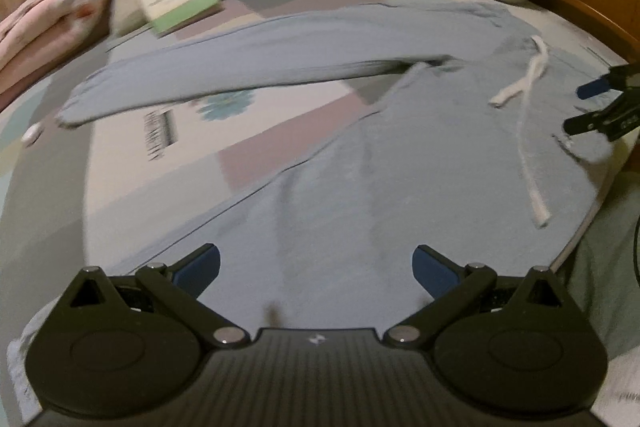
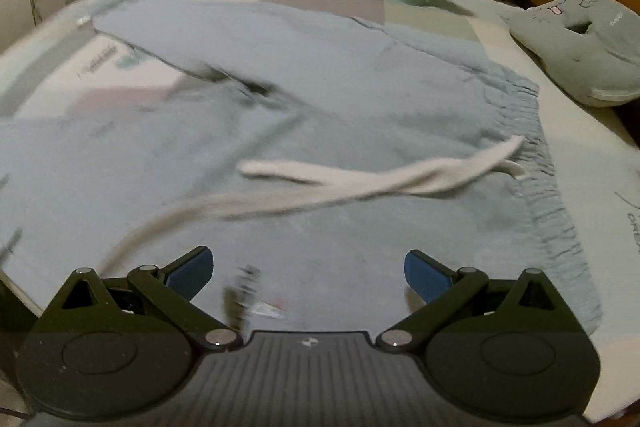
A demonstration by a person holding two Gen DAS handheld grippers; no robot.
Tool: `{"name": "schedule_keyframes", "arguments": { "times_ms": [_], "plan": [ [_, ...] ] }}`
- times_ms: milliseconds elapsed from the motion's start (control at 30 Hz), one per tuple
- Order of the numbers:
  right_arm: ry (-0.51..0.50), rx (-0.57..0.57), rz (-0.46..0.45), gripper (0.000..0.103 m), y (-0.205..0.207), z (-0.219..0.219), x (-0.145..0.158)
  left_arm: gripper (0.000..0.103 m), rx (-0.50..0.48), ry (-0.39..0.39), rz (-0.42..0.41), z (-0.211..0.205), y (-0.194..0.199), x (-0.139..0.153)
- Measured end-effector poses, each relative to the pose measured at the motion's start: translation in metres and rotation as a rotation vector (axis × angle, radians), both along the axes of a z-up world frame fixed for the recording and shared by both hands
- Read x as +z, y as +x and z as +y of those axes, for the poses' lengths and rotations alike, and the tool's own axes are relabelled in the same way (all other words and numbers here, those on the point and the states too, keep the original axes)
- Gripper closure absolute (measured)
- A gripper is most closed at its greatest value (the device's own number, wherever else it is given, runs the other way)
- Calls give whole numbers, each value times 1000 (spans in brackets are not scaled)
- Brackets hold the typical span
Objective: Fold clothes
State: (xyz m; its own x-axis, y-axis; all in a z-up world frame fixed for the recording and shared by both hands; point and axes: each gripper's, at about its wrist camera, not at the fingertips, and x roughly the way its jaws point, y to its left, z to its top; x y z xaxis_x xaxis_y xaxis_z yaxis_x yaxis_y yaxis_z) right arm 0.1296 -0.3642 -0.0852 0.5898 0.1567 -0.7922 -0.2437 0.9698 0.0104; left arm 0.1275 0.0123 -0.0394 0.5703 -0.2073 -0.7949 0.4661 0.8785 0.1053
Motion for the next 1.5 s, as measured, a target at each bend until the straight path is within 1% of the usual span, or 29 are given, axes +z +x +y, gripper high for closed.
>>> {"name": "schedule_keyframes", "arguments": {
  "times_ms": [67, 133, 200, 300, 367, 433, 500, 567, 633, 667, 733, 800, 833, 867, 933, 1000, 1033, 1100, 1167, 1233, 1300, 1333, 1367, 1400, 1433, 1467, 1500],
  "plan": [
    [-4, 16, 35, 0, 1, -13, -9, 1, -13, -8, 4, -21, 3, 0],
    [-38, 22, 66, 0, -2, -18, -21, 1, -19, -22, 9, -41, 6, -1],
    [-39, 55, 36, 0, -16, -27, -24, 1, -26, -35, 15, -56, 7, -2],
    [-27, 69, 32, 0, -32, -40, -23, 1, -40, -31, 40, -77, 11, -8],
    [-21, 70, 29, 0, -37, -50, -16, 1, -45, -19, 49, -89, 14, -12],
    [-3, 54, -2, 0, -35, -58, -9, 1, -50, -9, 57, -101, 17, -15],
    [30, 22, -27, 0, -28, -70, -5, 1, -49, -18, 64, -109, 18, -18],
    [63, -27, -24, 0, -16, -83, -9, 1, -50, -32, 69, -117, 19, -21],
    [92, -82, 10, 0, -7, -95, -18, 1, -39, -40, 72, -123, 19, -25],
    [104, -88, 26, 0, -5, -100, -22, 1, -30, -42, 79, -124, 19, -28],
    [117, -65, 15, 0, -8, -103, -16, 1, -11, -43, 86, -125, 21, -32],
    [125, -66, 6, 0, -5, -104, -4, 1, 10, -39, 89, -126, 24, -34],
    [141, -63, -21, 0, -3, -105, 5, 1, 21, -37, 90, -127, 25, -35],
    [159, -61, -46, 0, 2, -106, 14, 1, 31, -35, 89, -127, 26, -36],
    [213, -66, -85, 0, 22, -109, 28, 1, 39, -31, 60, -131, 28, -30],
    [247, -75, -117, 0, 50, -107, 38, 1, 38, -34, 33, -133, 29, -24],
    [266, -83, -114, 0, 67, -106, 37, 1, 36, -37, 23, -134, 30, -21],
    [310, -96, -90, 0, 100, -104, 31, 1, 35, -39, 19, -135, 31, -20],
    [351, -115, -53, 0, 129, -103, 14, 1, 35, -42, 15, -135, 32, -20],
    [382, -133, -13, 0, 149, -105, -3, 1, 36, -43, 16, -134, 34, -21],
    [368, -175, 14, 0, 160, -112, -20, 1, 42, -40, 19, -133, 36, -23],
    [355, -193, 11, 2, 161, -118, -26, 1, 44, -38, 19, -133, 38, -24],
    [373, -183, -14, 2, 158, -124, -27, 1, 45, -36, 19, -133, 40, -25],
    [360, -192, -22, 3, 156, -129, -26, 1, 45, -36, 17, -134, 41, -26],
    [314, -216, -30, 8, 156, -133, -25, 1, 45, -35, 16, -134, 43, -27],
    [286, -233, -34, 12, 155, -138, -24, 1, 42, -40, 19, -135, 43, -29],
    [318, -231, -27, 11, 155, -143, -25, 1, 38, -44, 23, -135, 44, -30]
  ]
}}
